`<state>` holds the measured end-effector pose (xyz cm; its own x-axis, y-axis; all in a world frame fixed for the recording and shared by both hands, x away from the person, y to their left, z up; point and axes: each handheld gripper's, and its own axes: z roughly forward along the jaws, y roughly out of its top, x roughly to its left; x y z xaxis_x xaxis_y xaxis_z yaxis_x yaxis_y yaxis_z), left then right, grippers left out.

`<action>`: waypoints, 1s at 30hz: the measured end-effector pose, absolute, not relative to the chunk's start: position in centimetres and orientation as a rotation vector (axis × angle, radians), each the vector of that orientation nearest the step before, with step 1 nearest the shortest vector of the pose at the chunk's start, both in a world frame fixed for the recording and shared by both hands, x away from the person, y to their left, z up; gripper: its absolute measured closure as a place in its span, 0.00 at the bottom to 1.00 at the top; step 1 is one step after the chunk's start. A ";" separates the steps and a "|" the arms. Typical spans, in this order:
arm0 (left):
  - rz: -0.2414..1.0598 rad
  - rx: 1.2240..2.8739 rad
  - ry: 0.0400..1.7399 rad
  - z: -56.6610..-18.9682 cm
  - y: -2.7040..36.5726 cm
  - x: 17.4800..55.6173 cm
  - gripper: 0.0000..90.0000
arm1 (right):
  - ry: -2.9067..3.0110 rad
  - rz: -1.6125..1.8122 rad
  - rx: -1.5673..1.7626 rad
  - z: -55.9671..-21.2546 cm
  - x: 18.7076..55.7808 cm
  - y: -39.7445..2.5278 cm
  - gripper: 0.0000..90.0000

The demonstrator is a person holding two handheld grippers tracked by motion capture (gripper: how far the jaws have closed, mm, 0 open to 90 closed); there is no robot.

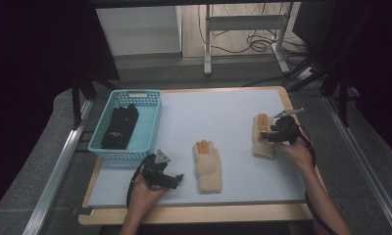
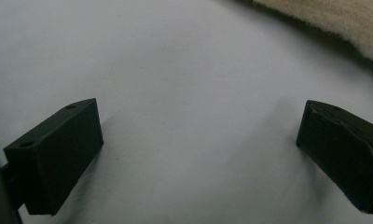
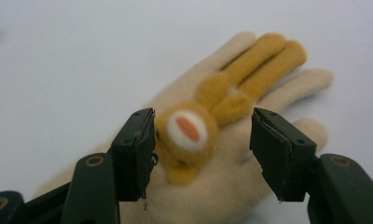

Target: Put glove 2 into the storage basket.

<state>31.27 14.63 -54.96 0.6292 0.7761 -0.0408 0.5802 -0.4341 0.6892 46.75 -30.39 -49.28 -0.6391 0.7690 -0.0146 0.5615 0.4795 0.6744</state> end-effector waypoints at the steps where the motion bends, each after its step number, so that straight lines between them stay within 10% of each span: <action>1: 0.371 2.168 1.056 -55.0 14.6 31.3 0.01 | 2.436 0.929 1.102 -49.4 46.8 -30.6 0.44; 10: 0.371 2.168 1.058 -55.0 14.6 31.3 0.01 | 2.512 0.885 0.949 -50.8 47.5 -29.5 0.41; 17: 0.372 2.168 1.058 -55.0 14.6 31.3 0.01 | 2.511 0.935 1.011 -50.9 47.6 -29.3 0.65; 30: 0.371 2.167 1.058 -55.0 14.6 31.3 0.01 | 2.463 1.108 1.063 -48.4 45.2 -29.3 0.68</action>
<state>31.26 14.63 -54.96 0.6277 0.7774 -0.0418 0.5813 -0.4322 0.6894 45.24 -29.26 -48.39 -0.7070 0.7032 0.0749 0.5227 0.4483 0.7251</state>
